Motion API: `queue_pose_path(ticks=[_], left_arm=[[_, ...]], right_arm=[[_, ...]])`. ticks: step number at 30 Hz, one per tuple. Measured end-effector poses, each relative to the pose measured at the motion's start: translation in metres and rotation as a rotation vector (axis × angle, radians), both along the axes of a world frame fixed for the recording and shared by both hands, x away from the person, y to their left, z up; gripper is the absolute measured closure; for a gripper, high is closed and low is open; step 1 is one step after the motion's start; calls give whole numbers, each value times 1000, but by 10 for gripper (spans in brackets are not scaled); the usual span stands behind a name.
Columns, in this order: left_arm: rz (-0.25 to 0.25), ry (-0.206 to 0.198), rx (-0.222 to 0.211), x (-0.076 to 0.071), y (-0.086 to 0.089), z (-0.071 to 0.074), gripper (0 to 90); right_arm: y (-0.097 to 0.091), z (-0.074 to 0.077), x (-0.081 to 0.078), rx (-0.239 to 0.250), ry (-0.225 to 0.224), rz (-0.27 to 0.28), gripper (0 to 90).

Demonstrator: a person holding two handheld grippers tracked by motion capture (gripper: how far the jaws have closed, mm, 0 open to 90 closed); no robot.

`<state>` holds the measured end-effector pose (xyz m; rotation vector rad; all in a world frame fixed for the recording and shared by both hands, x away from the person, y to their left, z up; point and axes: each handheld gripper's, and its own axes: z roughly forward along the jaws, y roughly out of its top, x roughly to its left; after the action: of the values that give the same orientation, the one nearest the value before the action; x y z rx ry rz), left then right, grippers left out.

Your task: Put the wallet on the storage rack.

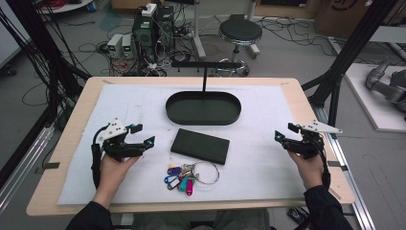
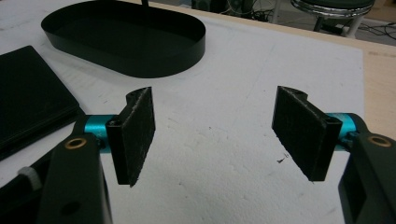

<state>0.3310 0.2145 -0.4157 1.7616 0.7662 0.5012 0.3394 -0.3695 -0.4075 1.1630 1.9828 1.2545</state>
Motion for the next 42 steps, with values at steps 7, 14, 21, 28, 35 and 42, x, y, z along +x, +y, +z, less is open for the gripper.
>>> queue_pose_path(ticks=[7,14,21,28,35,42], left_arm=[[1,4,9,0,-1,-1,266],[-26,-1,44,-1,-6,-3,265],[-62,-13,79,-2,-13,-4,266],[-99,-13,106,-3,-19,-6,284],[-141,-15,167,-3,-30,-10,336],[-196,4,227,-1,-46,-17,405]], right_arm=[[-3,-1,2,1,11,-16,304],[-7,-1,2,6,6,-35,302],[-7,0,1,7,1,-41,299],[-8,-1,1,5,-1,-41,297],[-6,-1,2,1,3,-36,294],[-4,-2,2,-2,7,-32,294]])
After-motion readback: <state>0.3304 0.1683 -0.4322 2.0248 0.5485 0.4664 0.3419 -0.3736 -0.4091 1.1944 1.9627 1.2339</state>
